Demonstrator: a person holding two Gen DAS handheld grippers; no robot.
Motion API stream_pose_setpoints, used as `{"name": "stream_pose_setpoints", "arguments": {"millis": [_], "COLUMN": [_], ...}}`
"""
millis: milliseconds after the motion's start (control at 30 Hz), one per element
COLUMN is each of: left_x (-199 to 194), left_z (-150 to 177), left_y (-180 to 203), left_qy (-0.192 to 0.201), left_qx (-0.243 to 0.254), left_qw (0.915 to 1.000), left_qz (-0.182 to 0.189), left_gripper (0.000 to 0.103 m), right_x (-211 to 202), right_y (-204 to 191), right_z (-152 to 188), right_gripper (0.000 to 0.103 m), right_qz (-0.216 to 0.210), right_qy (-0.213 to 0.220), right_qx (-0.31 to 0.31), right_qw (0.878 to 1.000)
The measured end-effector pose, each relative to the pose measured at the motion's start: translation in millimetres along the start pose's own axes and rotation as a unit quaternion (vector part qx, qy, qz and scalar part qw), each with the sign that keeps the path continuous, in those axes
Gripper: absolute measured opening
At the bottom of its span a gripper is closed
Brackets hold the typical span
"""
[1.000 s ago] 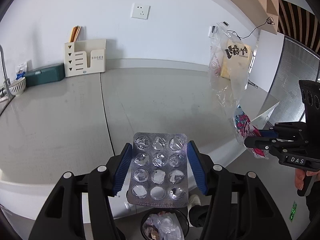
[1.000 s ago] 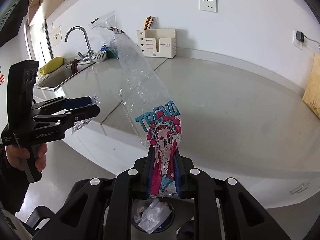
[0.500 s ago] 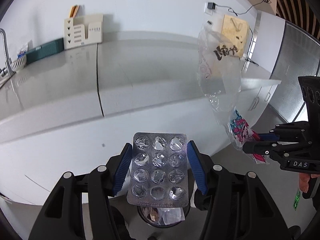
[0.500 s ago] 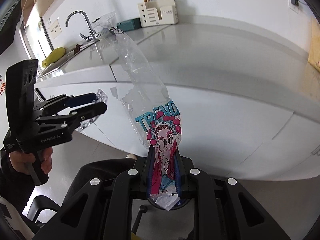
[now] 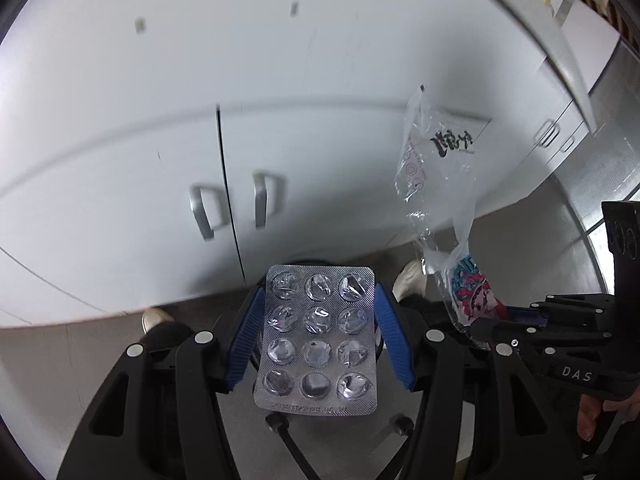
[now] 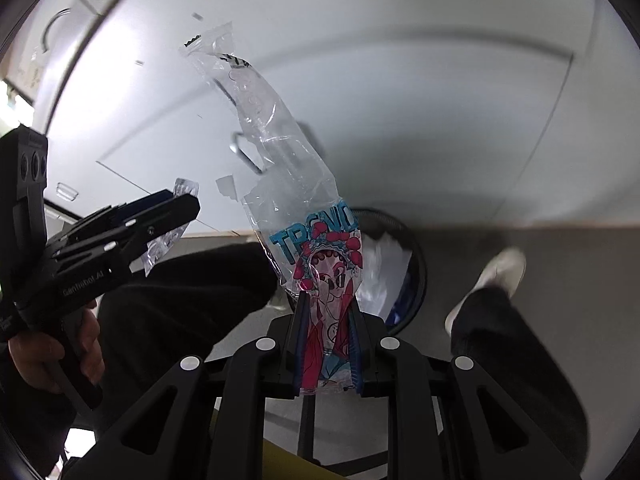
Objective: Collect trash
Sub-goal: 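Carry the blister pack and TREND bag down over the wastebasket with both tools, then open both tools to drop the blister pack and bag into the wastebasket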
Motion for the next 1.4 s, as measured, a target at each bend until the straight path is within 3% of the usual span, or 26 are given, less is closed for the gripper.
{"name": "stream_pose_setpoints", "arguments": {"millis": [267, 567, 900, 1000, 1100, 1233, 1367, 1400], "left_x": [89, 183, 214, 216, 213, 214, 210, 207], "left_z": [21, 34, 49, 48, 46, 47, 46, 45], "left_y": [-19, -47, -39, -39, -38, -43, -44, -44], "left_qy": [-0.061, -0.139, -0.168, -0.171, -0.172, -0.171, -0.164, -0.159], "left_qx": [-0.022, -0.058, -0.03, -0.026, -0.025, -0.031, -0.029, -0.028], "left_qw": [0.9973, 0.9872, 0.9836, 0.9832, 0.9829, 0.9826, 0.983, 0.9835], "left_qz": [-0.035, -0.052, -0.06, -0.059, -0.061, -0.066, -0.077, -0.082], "left_gripper": [0.056, 0.056, 0.057, 0.057, 0.058, 0.075, 0.088, 0.09], "right_x": [81, 168, 203, 206, 200, 196, 183, 177], "right_y": [23, 56, 65, 64, 63, 66, 65, 65], "right_z": [6, 33, 40, 41, 38, 37, 34, 32], "right_gripper": [0.022, 0.022, 0.026, 0.032, 0.046, 0.075, 0.093, 0.093], "right_qz": [0.006, 0.006, 0.004, 0.009, 0.02, 0.02, 0.047, 0.055], "right_qy": [-0.065, -0.135, -0.172, -0.172, -0.166, -0.158, -0.143, -0.137], "right_qx": [0.046, 0.11, 0.125, 0.119, 0.118, 0.122, 0.107, 0.107], "right_qw": [0.997, 0.985, 0.977, 0.978, 0.979, 0.98, 0.983, 0.983]}}
Point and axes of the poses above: each gripper's, at about its wrist camera, not at the fingertips, and x roughly the way its jaws point, y to its right, z to its underside, the point moved 1 cm from there along x, roughly the way its jaws point, and after that the axes turned 12 degrees about -x, right-handed, at the moved point
